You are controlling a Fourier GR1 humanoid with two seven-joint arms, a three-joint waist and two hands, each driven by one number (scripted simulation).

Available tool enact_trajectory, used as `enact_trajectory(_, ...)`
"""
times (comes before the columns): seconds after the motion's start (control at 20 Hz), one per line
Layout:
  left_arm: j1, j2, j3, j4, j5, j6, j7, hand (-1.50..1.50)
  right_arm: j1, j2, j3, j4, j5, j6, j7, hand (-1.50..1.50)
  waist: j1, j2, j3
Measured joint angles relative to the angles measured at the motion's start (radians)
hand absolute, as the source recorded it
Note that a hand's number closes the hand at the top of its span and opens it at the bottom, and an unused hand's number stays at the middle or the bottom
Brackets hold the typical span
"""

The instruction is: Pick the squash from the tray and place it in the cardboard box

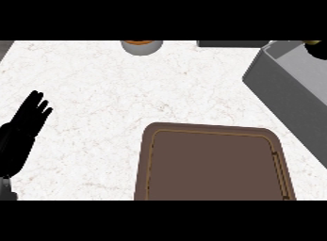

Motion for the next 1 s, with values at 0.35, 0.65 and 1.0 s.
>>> enact_trajectory(0.35, -0.001, -0.007, 0.024, 0.002, -0.006, -0.030, 0.006, 0.00, -0.007, -0.054, -0.044, 0.204, 0.006, -0.129, -0.175, 1.50, 0.003, 0.001, 0.000)
enact_trajectory(0.65, -0.019, -0.013, 0.048, 0.031, -0.012, -0.049, -0.005, 0.00, -0.033, -0.061, -0.074, 0.414, 0.007, -0.245, -0.293, 1.50, 0.007, 0.003, 0.000)
enact_trajectory(1.0, -0.036, -0.034, 0.037, 0.028, -0.034, -0.042, 0.006, 0.00, -0.028, -0.048, -0.113, 0.638, -0.017, -0.277, -0.357, -1.50, 0.012, 0.006, 0.001)
